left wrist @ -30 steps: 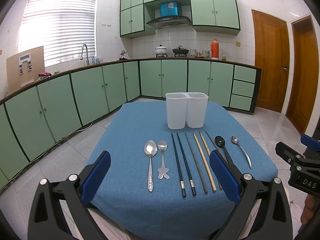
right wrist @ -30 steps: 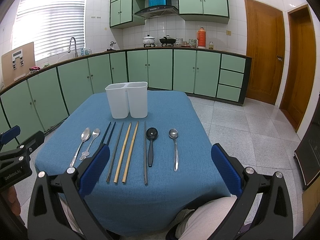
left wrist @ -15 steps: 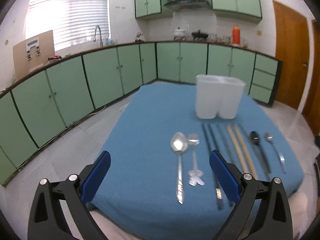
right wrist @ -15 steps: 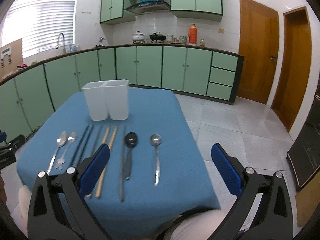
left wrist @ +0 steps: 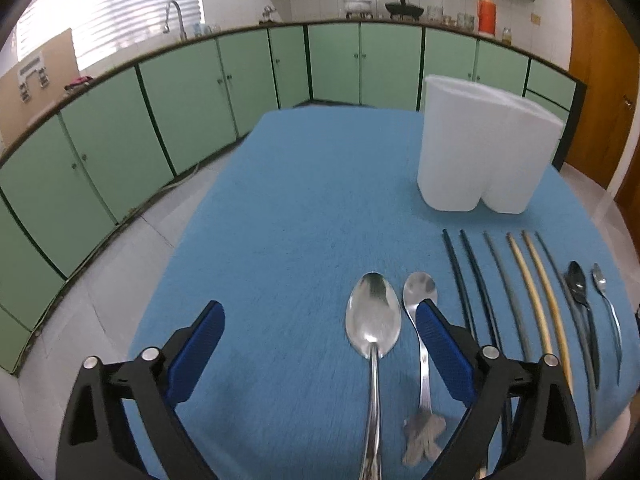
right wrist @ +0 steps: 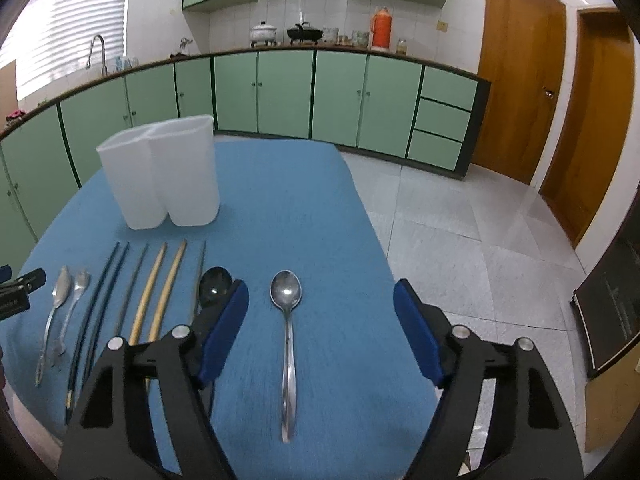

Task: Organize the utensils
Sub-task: 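Close the left tool on the large silver spoon while the right tool approaches a silver spoon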

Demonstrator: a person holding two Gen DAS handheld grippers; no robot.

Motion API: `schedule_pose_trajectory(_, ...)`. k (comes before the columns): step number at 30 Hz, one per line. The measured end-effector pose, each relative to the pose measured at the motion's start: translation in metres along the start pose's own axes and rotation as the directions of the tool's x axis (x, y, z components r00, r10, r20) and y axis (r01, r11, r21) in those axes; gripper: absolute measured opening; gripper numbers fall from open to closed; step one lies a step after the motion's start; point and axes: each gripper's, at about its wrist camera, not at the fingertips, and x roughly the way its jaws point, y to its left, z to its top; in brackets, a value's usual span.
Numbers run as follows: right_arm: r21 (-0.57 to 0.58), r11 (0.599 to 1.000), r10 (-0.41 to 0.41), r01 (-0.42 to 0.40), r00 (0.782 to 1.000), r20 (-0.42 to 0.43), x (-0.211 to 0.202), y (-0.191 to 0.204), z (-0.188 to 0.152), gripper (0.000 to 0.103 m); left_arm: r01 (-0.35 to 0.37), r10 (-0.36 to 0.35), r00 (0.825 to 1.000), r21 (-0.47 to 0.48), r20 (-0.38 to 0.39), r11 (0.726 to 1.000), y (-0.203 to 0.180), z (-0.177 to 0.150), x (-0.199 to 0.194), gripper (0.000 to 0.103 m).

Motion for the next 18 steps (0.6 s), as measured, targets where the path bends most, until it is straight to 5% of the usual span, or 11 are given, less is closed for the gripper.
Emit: schedule_pose_trajectory(18,-0.01,1.0,0.008,-0.009,0.998,-0.056,0.038,0.008,0.003,0.07,0.042,-0.042,0.996,-0.007,-0.082,0.999,-0.007,0.0,0.041,0.082)
